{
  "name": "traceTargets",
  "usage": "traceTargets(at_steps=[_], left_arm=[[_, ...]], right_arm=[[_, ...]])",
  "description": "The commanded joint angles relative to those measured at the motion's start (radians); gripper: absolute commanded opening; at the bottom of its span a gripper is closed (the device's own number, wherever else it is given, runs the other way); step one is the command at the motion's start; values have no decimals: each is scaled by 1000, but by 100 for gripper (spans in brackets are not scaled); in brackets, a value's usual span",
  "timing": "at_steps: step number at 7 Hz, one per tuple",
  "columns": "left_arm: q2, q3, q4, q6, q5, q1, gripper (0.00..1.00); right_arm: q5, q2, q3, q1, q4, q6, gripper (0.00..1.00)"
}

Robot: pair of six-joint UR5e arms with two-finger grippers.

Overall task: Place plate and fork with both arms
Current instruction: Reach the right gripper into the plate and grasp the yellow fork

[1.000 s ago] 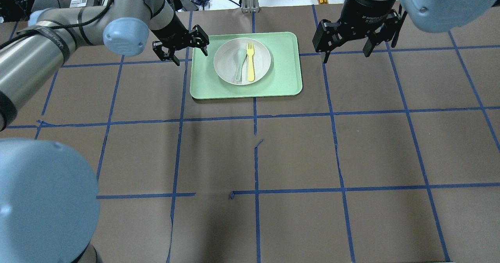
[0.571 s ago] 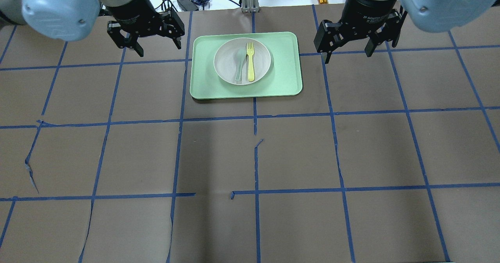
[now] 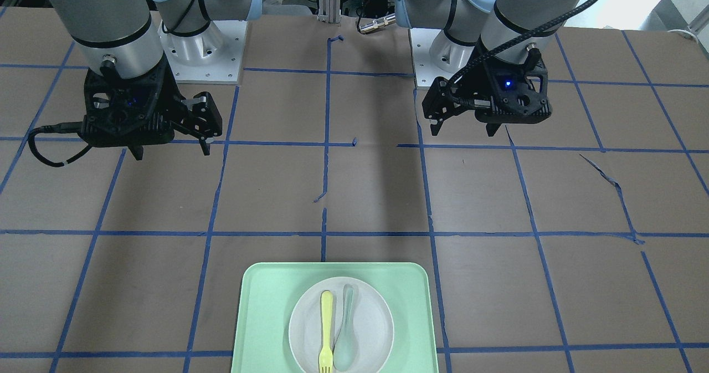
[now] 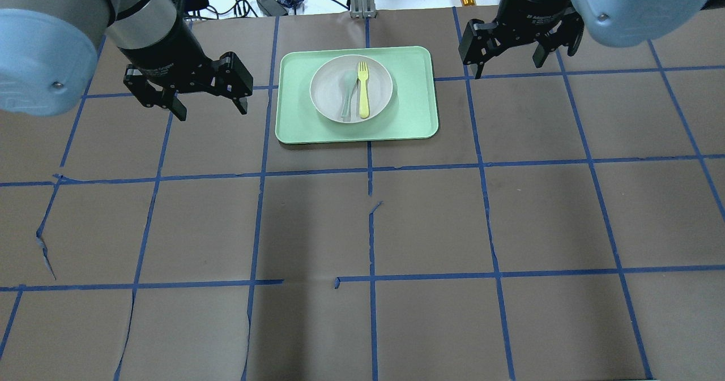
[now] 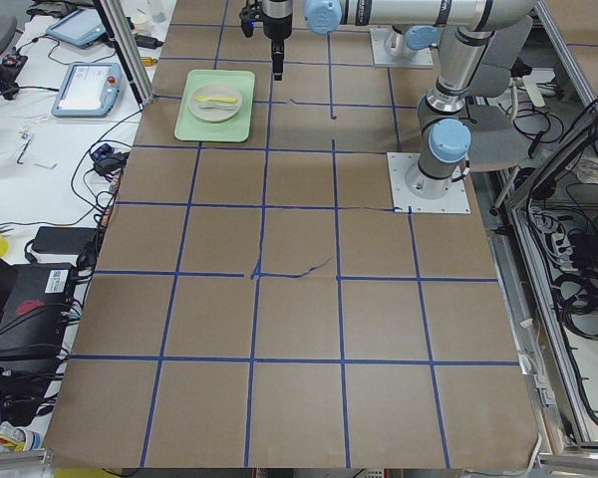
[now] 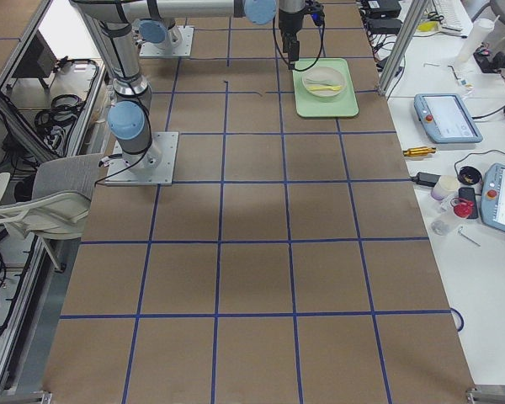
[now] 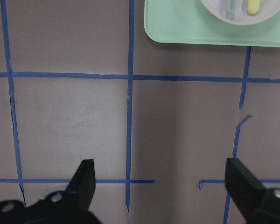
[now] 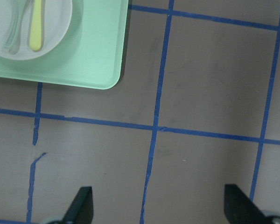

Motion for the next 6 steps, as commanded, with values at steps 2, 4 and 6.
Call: traceTargets(at_steps=[2,4,6], left_arm=[[0,-8,-1,0,1,-1,100],[6,-13,4,-3,3,-1,100],[11,-22,9,-9,1,-1,100]], right_arm=[[-49,273,-140,151,-220,193,98],[-51,513,-370,196,-223,339,96],[-42,645,-403,196,-361,396,81]])
